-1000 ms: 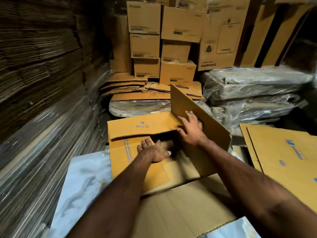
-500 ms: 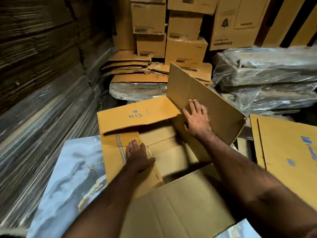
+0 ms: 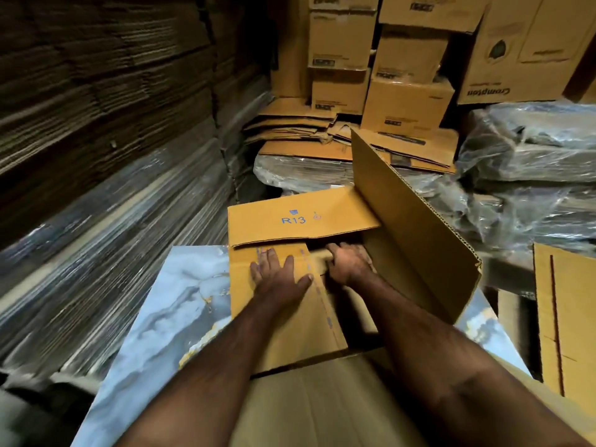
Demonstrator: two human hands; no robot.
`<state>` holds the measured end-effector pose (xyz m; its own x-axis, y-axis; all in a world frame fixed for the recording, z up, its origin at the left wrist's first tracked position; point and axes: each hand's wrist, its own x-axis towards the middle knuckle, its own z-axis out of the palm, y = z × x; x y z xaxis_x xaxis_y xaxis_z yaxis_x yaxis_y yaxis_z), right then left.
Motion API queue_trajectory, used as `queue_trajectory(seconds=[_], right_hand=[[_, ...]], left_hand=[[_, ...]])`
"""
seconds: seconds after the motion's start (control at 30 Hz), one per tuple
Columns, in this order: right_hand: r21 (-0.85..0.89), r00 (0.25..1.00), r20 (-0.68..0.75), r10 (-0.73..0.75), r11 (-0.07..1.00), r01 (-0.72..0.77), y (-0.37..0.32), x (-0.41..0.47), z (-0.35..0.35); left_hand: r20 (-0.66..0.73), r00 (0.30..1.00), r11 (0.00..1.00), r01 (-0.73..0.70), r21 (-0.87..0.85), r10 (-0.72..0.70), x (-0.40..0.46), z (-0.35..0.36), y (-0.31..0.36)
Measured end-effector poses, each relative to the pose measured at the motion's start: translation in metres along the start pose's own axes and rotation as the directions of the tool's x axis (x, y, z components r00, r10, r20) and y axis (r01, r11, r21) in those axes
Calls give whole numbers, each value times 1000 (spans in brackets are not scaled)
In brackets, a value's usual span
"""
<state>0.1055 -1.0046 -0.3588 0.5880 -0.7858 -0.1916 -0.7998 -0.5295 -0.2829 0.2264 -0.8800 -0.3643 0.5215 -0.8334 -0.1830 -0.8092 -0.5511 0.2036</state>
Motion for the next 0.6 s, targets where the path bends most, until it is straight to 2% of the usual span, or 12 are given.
queue_trajectory(seconds=[0.07,0.2,0.27,0.37,0.43,0.53,0.6], right_hand=[[77,999,41,-5,997,2,-14,6,1],[164,1000,-16,-19,986,22,-43,22,1],[198,999,-38,-31,980,38,-58,30,3],[204,994,-84,-68,975,84,-80,43,3],[159,984,-152,-96,980,120,-91,55,-3],[138,957,-269,-107,979,148,-109,76,-18],[127,949,-296,-110,980,153,-122,95,-30]], left_hand=[[-64,996,998,68,-15,-69,3,-7,-21],[-95,979,979,169,-114,-180,10,-15,-62],[-66,973,955,205,-214,-223,16,-22,-72],[-22,957,866,252,-432,-289,30,-27,-78],[-7,958,830,245,-502,-287,37,-23,-81],[-56,965,845,197,-497,-257,38,-13,-84],[-81,962,843,185,-504,-259,38,-9,-87]])
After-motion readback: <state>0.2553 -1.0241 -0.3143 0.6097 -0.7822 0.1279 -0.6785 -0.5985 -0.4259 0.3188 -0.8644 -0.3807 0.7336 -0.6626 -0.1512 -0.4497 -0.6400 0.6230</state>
